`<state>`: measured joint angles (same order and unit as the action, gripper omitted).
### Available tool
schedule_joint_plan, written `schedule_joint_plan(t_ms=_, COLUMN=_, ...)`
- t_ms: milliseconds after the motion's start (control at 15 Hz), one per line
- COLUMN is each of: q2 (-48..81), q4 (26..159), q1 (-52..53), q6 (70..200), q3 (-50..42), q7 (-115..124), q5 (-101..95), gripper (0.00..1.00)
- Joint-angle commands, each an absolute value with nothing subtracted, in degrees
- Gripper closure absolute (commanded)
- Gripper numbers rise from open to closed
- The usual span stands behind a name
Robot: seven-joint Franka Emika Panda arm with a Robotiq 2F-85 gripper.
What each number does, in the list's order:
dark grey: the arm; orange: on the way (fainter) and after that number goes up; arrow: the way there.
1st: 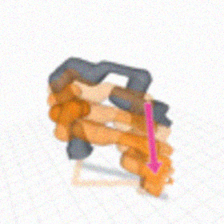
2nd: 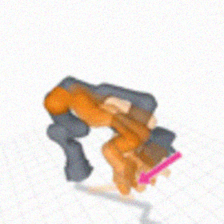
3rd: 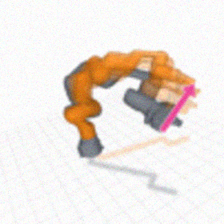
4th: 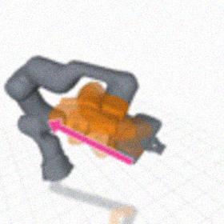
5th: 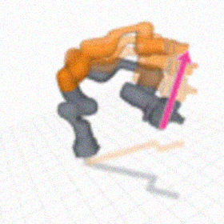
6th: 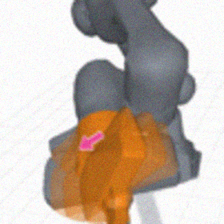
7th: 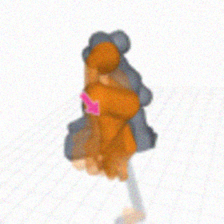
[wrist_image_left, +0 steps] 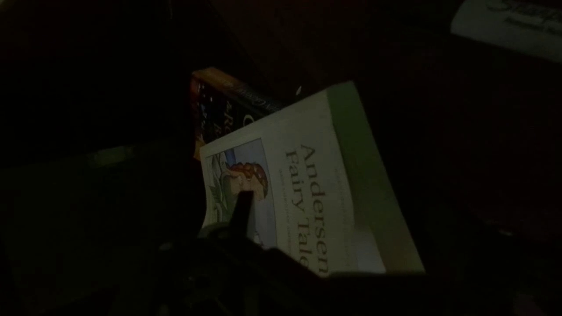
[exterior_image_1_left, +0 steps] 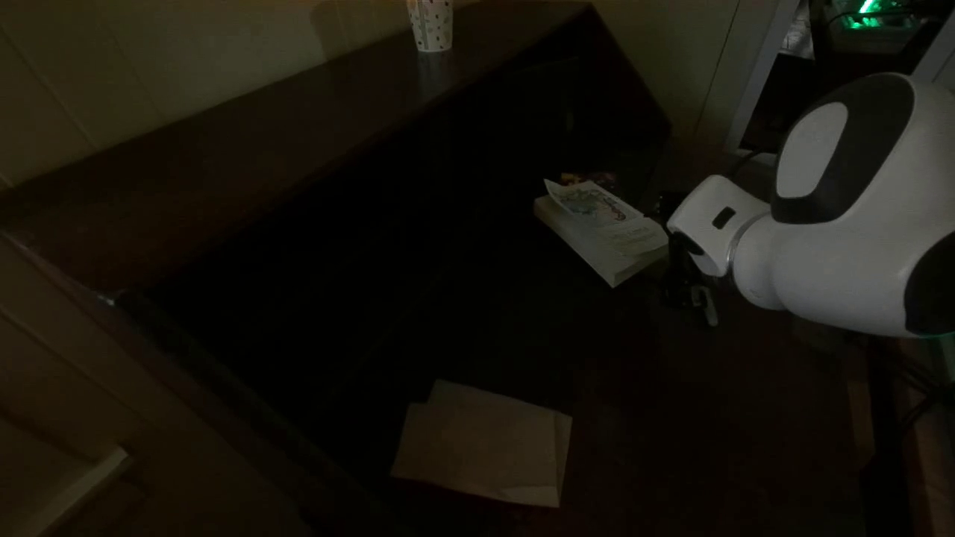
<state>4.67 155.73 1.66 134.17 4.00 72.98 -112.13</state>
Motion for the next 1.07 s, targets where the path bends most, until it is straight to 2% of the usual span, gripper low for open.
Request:
schedule_joint_plan(t_ms=0, q2=6.8, q4=154.96, q1=1.23, q6=133.51, q3=3.64, q7=75.08, q5=-116.65, gripper=0.0)
schedule_joint_plan(t_ms=1000, q2=12.51, q4=152.23, q1=-0.66, q6=129.84, q3=3.66, q7=81.97, q5=-128.88, gripper=0.0)
